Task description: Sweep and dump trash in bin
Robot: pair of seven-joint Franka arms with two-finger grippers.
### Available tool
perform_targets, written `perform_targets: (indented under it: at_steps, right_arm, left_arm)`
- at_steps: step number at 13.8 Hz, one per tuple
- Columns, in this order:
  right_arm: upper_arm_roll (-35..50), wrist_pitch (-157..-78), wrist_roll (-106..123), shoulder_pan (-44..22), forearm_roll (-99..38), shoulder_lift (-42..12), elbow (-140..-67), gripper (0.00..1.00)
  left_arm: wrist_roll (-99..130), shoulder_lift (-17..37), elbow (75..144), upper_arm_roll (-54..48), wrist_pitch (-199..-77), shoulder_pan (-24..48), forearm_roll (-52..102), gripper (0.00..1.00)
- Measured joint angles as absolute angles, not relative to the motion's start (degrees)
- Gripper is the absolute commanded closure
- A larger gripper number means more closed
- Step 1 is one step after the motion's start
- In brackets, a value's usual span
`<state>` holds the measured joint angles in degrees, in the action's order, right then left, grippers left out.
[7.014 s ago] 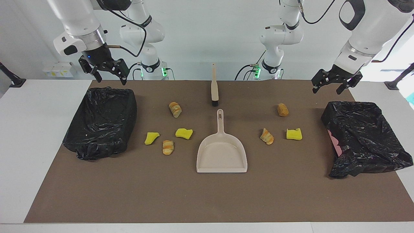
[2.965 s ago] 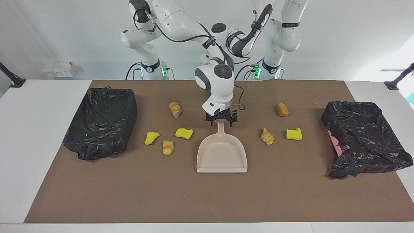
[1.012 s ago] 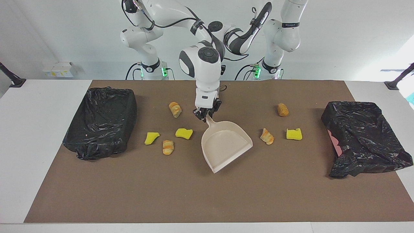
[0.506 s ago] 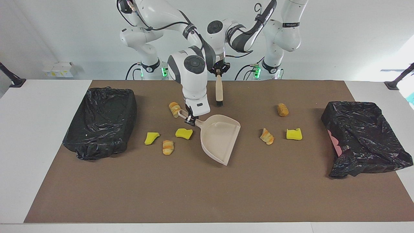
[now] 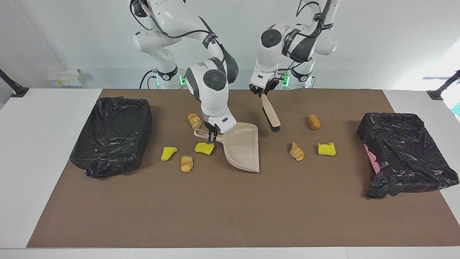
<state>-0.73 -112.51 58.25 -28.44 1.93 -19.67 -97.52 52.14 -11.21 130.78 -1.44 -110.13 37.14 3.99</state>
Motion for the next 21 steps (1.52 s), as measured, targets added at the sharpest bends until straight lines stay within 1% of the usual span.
perform_targets:
  at_steps: [4,6,10,12,14,16,17,19,21]
  right_arm:
    - [-0.6,-111.8,60.0,-28.4,3.5,-19.7,-97.5,1.0]
    - [-0.5,-111.3,60.5,-28.6,3.7,-19.7,-97.6,1.0]
    - [-0.5,-111.3,60.6,-28.9,3.7,-19.8,-97.9,1.0]
    - [-0.6,-112.0,60.6,-28.8,3.7,-20.1,-98.3,1.0]
    - [-0.6,-113.3,60.2,-28.8,3.7,-20.1,-99.4,1.0]
    - [-0.6,-115.1,60.1,-28.8,3.7,-20.1,-100.7,1.0]
    - [-0.6,-115.5,60.1,-28.8,3.7,-20.1,-101.2,1.0]
    - [-0.7,-115.9,60.1,-28.8,3.7,-20.1,-101.5,1.0]
    - [-0.7,-115.9,60.1,-28.7,3.7,-20.1,-101.6,1.0]
  left_arm:
    - [52.0,-10.8,130.4,-1.4,-109.3,26.3,2.9,1.0]
    - [52.2,-10.3,130.5,-1.4,-106.8,21.4,2.6,1.0]
    - [60.4,-10.5,131.3,-1.4,-101.0,15.5,0.3,1.0]
    - [63.9,-11.6,133.2,-1.5,-99.9,14.1,0.1,1.0]
    - [64.6,-14.8,138.0,-1.5,-99.9,13.9,0.1,1.0]
    - [64.6,-17.8,142.5,-1.8,-103.0,13.9,0.1,1.0]
    - [64.6,-18.3,143.8,-1.9,-106.2,13.9,0.2,1.0]
    - [64.6,-17.5,144.8,-2.3,-113.3,14.0,2.1,1.0]
    - [64.6,-15.5,144.7,-2.7,-119.7,15.3,4.6,1.0]
